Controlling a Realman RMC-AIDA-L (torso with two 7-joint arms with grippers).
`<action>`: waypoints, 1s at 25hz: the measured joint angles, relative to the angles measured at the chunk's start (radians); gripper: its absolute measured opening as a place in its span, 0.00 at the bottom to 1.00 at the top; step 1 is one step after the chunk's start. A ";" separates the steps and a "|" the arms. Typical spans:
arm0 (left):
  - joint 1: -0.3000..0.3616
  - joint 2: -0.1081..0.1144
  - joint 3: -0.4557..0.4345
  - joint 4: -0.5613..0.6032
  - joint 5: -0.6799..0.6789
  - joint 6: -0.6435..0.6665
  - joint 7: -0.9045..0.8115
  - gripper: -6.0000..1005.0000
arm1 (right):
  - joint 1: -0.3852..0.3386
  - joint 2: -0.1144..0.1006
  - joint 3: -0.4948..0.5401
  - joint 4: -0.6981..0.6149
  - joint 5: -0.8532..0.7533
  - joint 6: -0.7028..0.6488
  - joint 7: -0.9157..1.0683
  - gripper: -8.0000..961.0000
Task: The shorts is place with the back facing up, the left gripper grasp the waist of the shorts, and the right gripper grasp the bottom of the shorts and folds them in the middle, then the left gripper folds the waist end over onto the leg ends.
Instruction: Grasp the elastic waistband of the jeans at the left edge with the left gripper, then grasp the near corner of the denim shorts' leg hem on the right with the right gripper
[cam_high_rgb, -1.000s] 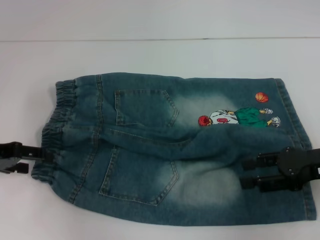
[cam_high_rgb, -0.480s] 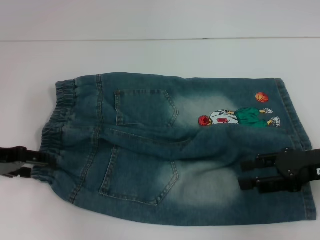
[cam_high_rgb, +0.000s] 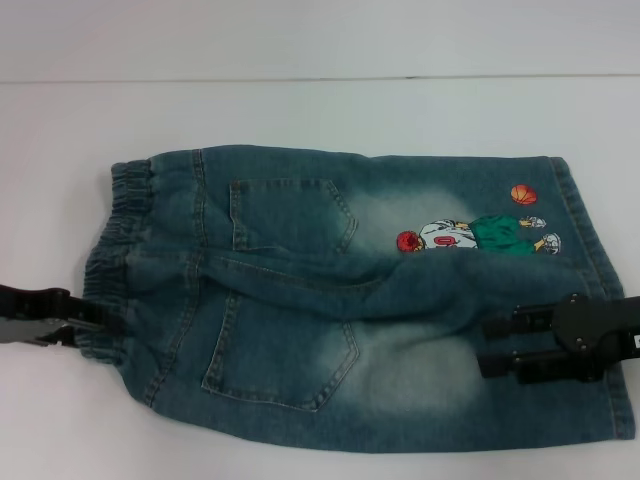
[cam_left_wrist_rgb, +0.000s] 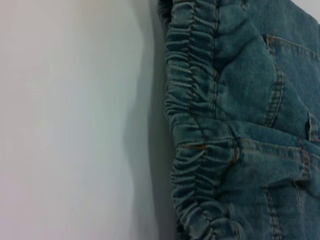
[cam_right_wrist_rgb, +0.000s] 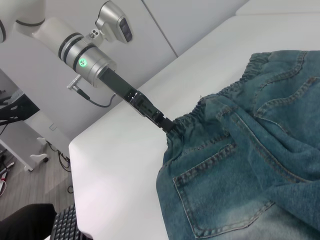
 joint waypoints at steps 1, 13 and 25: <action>-0.001 0.000 0.000 0.000 0.000 -0.002 0.001 0.81 | 0.000 0.000 0.001 0.000 0.000 0.000 -0.001 0.72; 0.002 -0.003 0.000 0.000 -0.002 -0.026 0.004 0.27 | 0.000 -0.001 0.005 0.000 0.000 0.000 -0.002 0.72; -0.005 -0.010 0.000 0.001 -0.002 -0.028 0.015 0.08 | 0.019 -0.061 0.046 -0.098 0.003 -0.085 0.298 0.71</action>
